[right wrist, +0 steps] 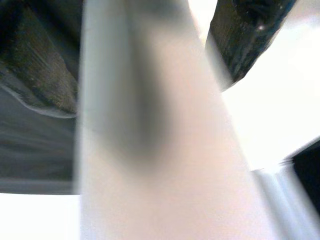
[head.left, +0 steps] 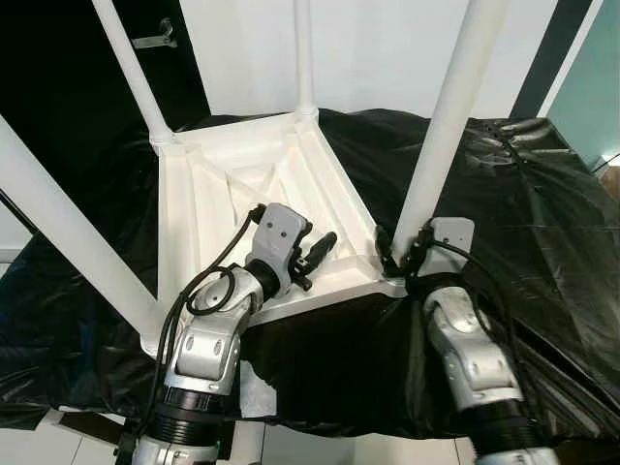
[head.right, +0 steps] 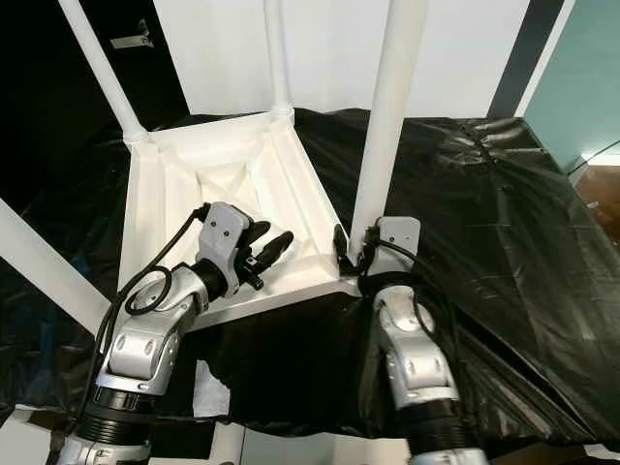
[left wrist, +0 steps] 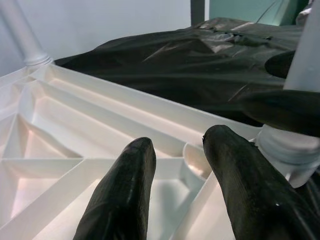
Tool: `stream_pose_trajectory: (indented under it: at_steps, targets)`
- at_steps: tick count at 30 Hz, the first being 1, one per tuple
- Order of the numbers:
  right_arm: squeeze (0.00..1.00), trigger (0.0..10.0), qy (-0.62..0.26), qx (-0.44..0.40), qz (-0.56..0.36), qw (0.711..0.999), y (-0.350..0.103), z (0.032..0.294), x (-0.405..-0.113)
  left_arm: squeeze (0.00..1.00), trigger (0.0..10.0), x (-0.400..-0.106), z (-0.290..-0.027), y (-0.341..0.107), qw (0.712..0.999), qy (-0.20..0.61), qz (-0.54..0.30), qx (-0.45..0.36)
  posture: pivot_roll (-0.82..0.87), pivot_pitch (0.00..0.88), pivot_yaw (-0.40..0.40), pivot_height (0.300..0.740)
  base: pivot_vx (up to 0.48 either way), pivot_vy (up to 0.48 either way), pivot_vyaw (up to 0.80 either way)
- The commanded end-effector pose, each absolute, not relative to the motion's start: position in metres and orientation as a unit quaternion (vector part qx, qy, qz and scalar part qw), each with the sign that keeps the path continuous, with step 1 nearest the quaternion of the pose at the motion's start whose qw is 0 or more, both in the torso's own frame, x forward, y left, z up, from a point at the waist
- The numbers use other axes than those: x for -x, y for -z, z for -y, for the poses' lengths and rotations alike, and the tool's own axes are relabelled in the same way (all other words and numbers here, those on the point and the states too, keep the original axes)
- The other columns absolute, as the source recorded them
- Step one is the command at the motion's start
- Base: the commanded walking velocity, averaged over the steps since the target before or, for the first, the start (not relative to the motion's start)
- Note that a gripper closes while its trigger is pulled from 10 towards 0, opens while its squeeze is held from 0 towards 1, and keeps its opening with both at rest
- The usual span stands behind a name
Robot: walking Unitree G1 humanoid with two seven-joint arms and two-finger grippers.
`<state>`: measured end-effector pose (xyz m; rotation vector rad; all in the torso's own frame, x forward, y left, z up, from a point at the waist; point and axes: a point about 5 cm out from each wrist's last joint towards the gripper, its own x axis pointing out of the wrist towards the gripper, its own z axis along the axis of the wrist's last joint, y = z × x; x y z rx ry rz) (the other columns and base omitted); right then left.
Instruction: Building children table
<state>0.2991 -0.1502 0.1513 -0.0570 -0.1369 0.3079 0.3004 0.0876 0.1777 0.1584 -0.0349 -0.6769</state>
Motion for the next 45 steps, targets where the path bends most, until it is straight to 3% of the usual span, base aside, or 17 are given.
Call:
stream_pose_trajectory:
  at_steps: [1, 8, 15, 16, 17, 18, 19, 20, 21, 30, 35, 37, 45]
  targets:
    - [0.00, 10.0, -0.184, 0.013, 0.070, 0.980, -0.153, 0.150, -0.296, 0.00, 10.0, -0.302, -0.091, -0.177, 0.949, 0.306, 0.016, -0.074, -0.06, 0.024, 0.026, 0.740, 0.000, 0.000, 0.00]
    - [0.00, 10.0, -0.292, 0.054, 0.052, 0.954, -0.159, 0.164, -0.308, 0.00, 10.0, -0.304, -0.090, -0.178, 0.949, 0.307, 0.018, -0.073, -0.06, 0.020, 0.025, 0.740, 0.000, 0.000, 0.00]
    - [0.00, 10.0, -0.385, 0.088, 0.016, 0.918, -0.157, 0.161, -0.323, 0.00, 10.0, -0.304, -0.092, -0.180, 0.949, 0.304, 0.022, -0.073, -0.04, 0.006, 0.016, 0.740, 0.000, 0.000, 0.00]
    - [0.00, 7.8, -0.392, 0.091, 0.013, 0.915, -0.157, 0.159, -0.325, 0.00, 10.0, -0.304, -0.092, -0.181, 0.950, 0.304, 0.023, -0.073, -0.04, 0.005, 0.016, 0.740, 0.000, 0.000, 0.00]
    - [0.00, 4.6, -0.403, 0.094, 0.008, 0.910, -0.156, 0.158, -0.327, 0.00, 10.0, -0.304, -0.092, -0.181, 0.950, 0.303, 0.023, -0.073, -0.04, 0.005, 0.016, 0.740, 0.000, 0.000, 0.00]
    - [0.00, 4.6, -0.403, 0.094, 0.008, 0.910, -0.156, 0.158, -0.327, 0.00, 10.0, -0.304, -0.092, -0.181, 0.950, 0.303, 0.023, -0.073, -0.04, 0.005, 0.016, 0.740, 0.000, 0.000, 0.00]
    - [0.00, 1.8, -0.409, 0.098, 0.006, 0.907, -0.155, 0.157, -0.329, 0.00, 10.0, -0.304, -0.092, -0.181, 0.950, 0.303, 0.024, -0.073, -0.04, 0.000, 0.014, 0.740, 0.000, 0.000, 0.00]
    - [0.00, 1.8, -0.409, 0.098, 0.006, 0.907, -0.155, 0.157, -0.329, 0.00, 10.0, -0.304, -0.092, -0.181, 0.950, 0.303, 0.024, -0.073, -0.04, 0.000, 0.014, 0.740, 0.000, 0.000, 0.00]
    - [0.00, 0.0, -0.413, 0.101, 0.003, 0.905, -0.154, 0.157, -0.330, 0.00, 10.0, -0.304, -0.092, -0.181, 0.950, 0.302, 0.024, -0.073, -0.04, 0.000, 0.012, 0.740, 0.000, 0.000, 0.00]
    - [0.00, 0.0, -0.383, 0.091, -0.003, 0.919, -0.148, 0.164, -0.330, 0.00, 10.0, -0.303, -0.092, -0.181, 0.950, 0.301, 0.025, -0.073, -0.04, 0.004, 0.014, 0.740, 0.000, 0.000, 0.00]
    - [0.00, 0.0, -0.301, 0.087, 0.006, 0.950, -0.145, 0.168, -0.329, 0.00, 10.0, -0.304, -0.091, -0.181, 0.949, 0.306, 0.023, -0.072, -0.05, 0.010, 0.023, 0.740, 0.000, 0.000, 0.00]
    - [0.00, 0.0, -0.301, 0.087, 0.006, 0.950, -0.145, 0.168, -0.329, 0.00, 10.0, -0.304, -0.091, -0.181, 0.949, 0.306, 0.023, -0.072, -0.05, 0.010, 0.023, 0.740, 0.000, 0.000, 0.00]
    - [0.00, 0.0, -0.158, 0.039, 0.033, 0.986, -0.142, 0.150, -0.319, 0.00, 10.0, -0.303, -0.086, -0.180, 0.946, 0.316, 0.021, -0.072, -0.06, 0.015, 0.031, 0.740, 0.000, 0.000, 0.00]
